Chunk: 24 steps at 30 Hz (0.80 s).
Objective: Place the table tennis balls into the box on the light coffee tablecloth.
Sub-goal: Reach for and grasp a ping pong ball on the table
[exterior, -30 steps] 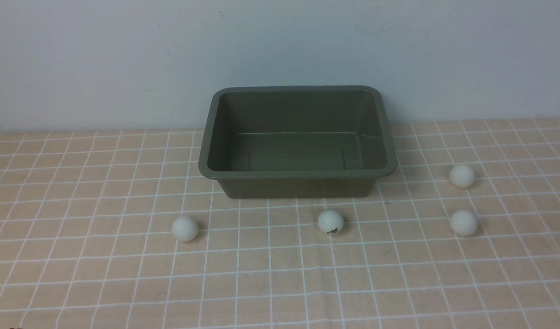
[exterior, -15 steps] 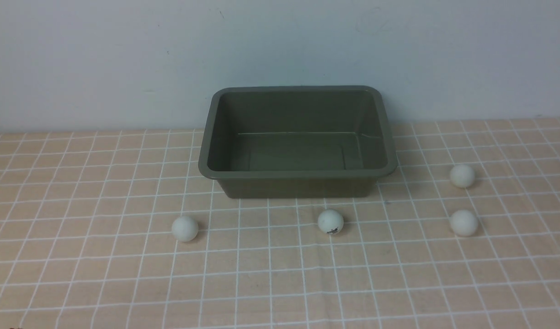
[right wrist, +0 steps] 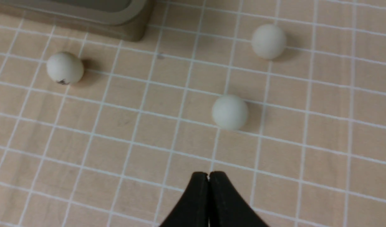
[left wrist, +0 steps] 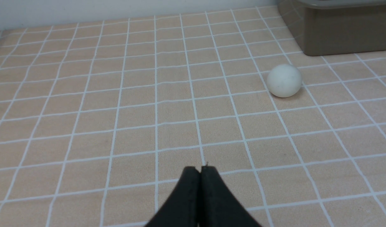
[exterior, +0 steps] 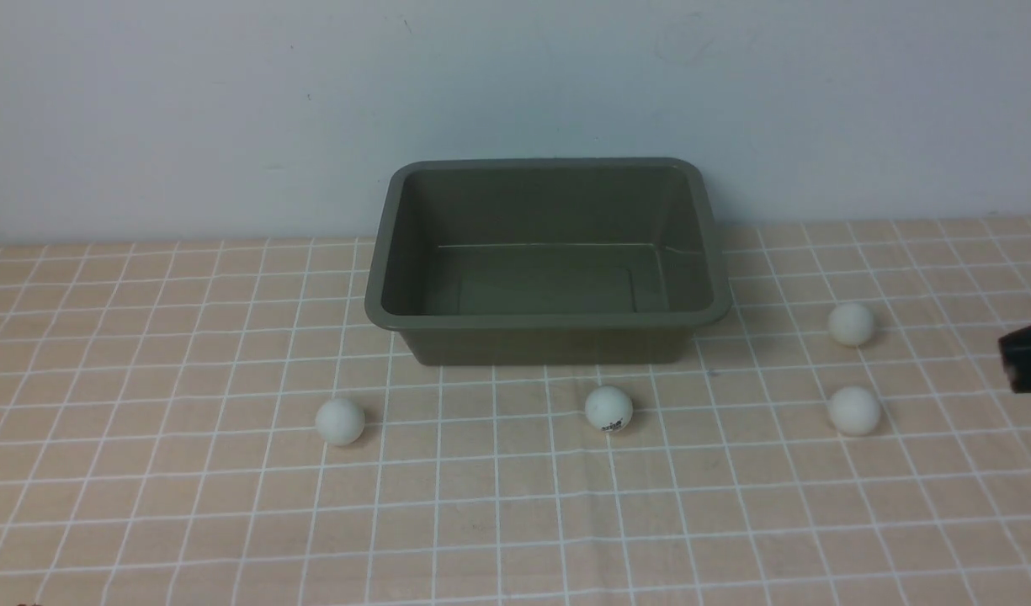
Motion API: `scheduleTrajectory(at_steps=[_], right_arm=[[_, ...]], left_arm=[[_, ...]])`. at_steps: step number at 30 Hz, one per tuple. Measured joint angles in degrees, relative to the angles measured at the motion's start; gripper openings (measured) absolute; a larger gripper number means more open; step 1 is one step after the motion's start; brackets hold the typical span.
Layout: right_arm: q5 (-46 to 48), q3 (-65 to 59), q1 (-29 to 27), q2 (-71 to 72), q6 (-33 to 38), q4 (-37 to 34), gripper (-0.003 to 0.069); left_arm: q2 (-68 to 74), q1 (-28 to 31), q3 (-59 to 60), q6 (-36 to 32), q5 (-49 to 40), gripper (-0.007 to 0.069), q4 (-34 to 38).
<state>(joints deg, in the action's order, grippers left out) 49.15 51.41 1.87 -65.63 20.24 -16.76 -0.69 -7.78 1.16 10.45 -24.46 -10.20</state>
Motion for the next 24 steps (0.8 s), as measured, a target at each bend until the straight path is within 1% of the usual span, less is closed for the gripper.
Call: scheduleTrajectory(at_steps=[2,3,5,8,9,10,12,13,17,24], right_arm=[[0.14,1.14,2.16,-1.73,-0.40,0.17,-0.0014],[0.21,2.52,4.82,-3.94,-1.39,1.22,-0.0014],[0.28,4.46,7.97,-6.20,-3.68,3.66,-0.0014],[0.48,7.64,10.25,-10.35,-11.38,10.48,-0.0014],[0.48,9.68,10.35,-12.49,-16.13,14.48,-0.0014],[0.64,10.19,10.35,-13.41,-18.05,16.19,-0.0014],[1.19,13.26,9.87,-17.04,-24.08,21.72,-0.0014],[1.49,13.90,9.72,-18.17,-25.26,22.71,-0.0014],[2.82,17.40,9.24,-22.56,-27.10,25.86,-0.0012],[2.83,19.47,9.24,-24.11,-27.69,25.98,0.0008]], left_arm=[[0.00,0.00,0.00,0.00,0.00,-0.0069,0.00],[0.00,0.00,0.00,0.00,0.00,-0.0069,0.00],[0.00,0.00,0.00,0.00,0.00,-0.0069,0.00],[0.00,0.00,0.00,0.00,0.00,-0.0069,0.00],[0.00,0.00,0.00,0.00,0.00,-0.0069,0.00],[0.00,0.00,0.00,0.00,0.00,-0.0069,0.00],[0.00,0.00,0.00,0.00,0.00,-0.0069,0.00],[0.00,0.00,0.00,0.00,0.00,-0.0069,0.00],[0.00,0.00,0.00,0.00,0.00,-0.0069,0.00],[0.00,0.00,0.00,0.00,0.00,-0.0069,0.00]])
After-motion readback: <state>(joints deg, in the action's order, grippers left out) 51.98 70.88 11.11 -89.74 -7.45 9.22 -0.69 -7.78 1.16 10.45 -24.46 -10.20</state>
